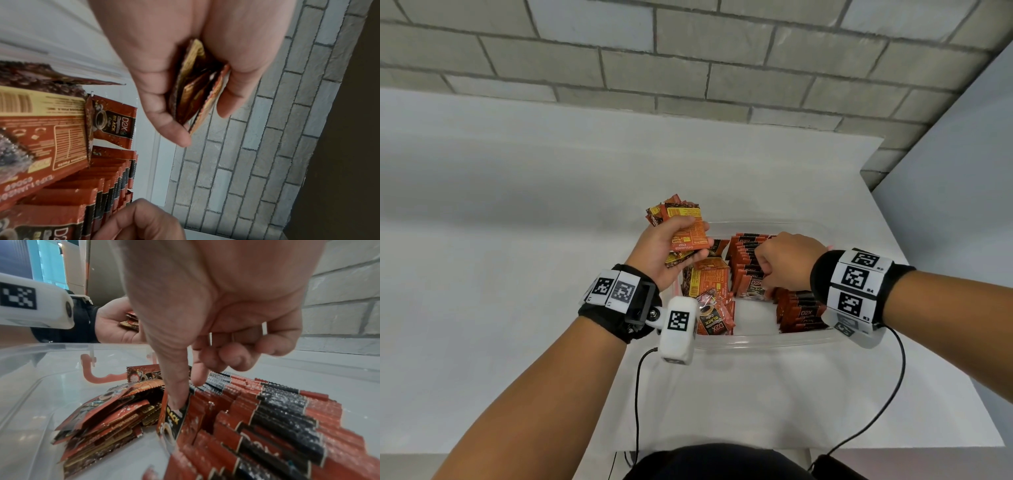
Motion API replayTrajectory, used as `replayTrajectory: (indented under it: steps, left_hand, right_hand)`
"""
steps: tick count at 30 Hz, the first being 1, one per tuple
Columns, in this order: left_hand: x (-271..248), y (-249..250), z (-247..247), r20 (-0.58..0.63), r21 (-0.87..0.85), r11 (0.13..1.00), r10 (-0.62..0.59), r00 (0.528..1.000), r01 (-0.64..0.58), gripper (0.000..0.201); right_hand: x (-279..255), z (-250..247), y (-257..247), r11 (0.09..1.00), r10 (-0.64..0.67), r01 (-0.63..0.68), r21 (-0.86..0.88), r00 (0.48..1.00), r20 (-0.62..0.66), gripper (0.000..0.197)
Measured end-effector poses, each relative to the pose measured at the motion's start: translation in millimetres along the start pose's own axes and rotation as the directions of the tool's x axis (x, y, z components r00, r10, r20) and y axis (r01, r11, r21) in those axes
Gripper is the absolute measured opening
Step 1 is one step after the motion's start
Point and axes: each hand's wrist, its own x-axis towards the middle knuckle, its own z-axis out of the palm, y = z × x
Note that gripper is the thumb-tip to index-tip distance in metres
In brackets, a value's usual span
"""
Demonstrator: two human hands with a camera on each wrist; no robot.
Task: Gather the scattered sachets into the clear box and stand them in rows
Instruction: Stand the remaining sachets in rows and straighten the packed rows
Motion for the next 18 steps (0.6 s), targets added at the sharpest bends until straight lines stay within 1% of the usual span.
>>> replayTrajectory:
  steps: [3,7,12,16,18]
  left_hand:
    - [-0.2,0.8,-0.4,-0.01,-0.031,0.999,-0.012,1.0,0.012,0.014]
    - [-0.1,1.3,0.4,-0.028,-0.039,0.999,-0.016,0.999,0.015,0.014]
    - [-1.0,2.3,1.2,-0.017,-0.038,0.999,-0.029,0.999,0.028,0.014]
    - [-3.4,4.8,3.2,-0.006,-0.024,0.998,-0.06,0.998,0.06,0.013]
    - [-5.8,6.0,6.1,0.023,0.015,0.997,-0.07,0.997,0.07,0.014]
  right_hand:
    - [-2.7,-1.2,2.0,1.0,0.007,-0.006,0.023,1.0,-0.009,0.018]
    - [-2.1,-2.6,1.8,1.0,0.013,-0.013,-0.002,1.0,-0.019,0.022]
    - [-4.2,-3.6,5.5,0.999,0.025,-0.025,0.02,1.0,-0.005,0.027]
    - [-15.5,-16.7,15.9,0.986,0.049,-0.043,0.159,0.998,-0.034,0.023]
    - [-22.6,-27.4,22.4,0.944,0.059,-0.012,0.33,0.989,-0.134,0.022]
